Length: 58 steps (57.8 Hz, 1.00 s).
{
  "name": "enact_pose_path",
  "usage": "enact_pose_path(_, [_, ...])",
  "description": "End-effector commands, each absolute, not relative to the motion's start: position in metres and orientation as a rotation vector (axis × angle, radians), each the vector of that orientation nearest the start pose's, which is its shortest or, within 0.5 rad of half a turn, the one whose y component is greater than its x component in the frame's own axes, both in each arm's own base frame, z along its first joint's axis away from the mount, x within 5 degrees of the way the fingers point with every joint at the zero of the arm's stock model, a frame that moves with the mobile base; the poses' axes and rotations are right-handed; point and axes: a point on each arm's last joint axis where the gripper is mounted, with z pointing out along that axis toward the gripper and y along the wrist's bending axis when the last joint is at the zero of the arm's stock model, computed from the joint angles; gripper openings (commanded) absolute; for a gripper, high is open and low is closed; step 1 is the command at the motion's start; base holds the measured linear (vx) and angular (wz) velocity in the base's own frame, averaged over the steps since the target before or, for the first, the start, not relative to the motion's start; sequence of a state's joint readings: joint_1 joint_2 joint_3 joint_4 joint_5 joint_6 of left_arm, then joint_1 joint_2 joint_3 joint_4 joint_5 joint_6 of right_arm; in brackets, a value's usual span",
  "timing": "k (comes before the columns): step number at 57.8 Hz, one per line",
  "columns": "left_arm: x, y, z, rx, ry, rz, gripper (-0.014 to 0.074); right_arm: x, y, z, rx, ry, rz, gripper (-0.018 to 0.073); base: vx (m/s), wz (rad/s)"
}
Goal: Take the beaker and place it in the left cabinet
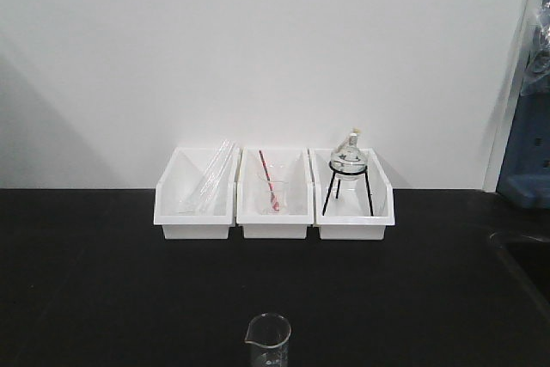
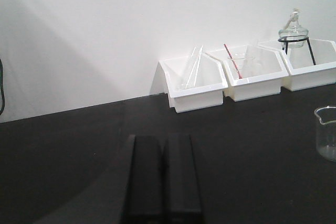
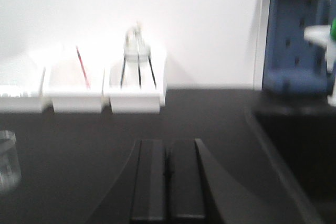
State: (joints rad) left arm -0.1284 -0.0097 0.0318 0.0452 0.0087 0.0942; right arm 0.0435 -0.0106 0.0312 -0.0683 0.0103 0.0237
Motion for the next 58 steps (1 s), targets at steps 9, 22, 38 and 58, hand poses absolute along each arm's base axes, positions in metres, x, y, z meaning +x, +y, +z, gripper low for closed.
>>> enact_pose_path(9, [0.055, -0.007, 0.205, 0.189, 1.416, 0.002, 0.0001, 0.050, 0.004, 0.230, -0.082, 1.185, -0.002, -0.0004, 0.00, 0.00])
enact_pose_path(22, [0.055, -0.007, 0.205, 0.189, 1.416, 0.002, 0.0001, 0.044, 0.005, 0.242, -0.083, 1.038, 0.005, -0.0004, 0.00, 0.00])
enact_pose_path(38, [0.055, -0.007, 0.205, 0.189, 1.416, 0.002, 0.0001, 0.030, 0.006, 0.261, -0.079, 0.776, 0.024, -0.0004, 0.00, 0.00])
enact_pose_path(58, [0.055, -0.007, 0.205, 0.189, 1.416, 0.002, 0.0001, 0.036, 0.004, 0.284, -0.033, 1.049, 0.066, -0.0004, 0.00, 0.00])
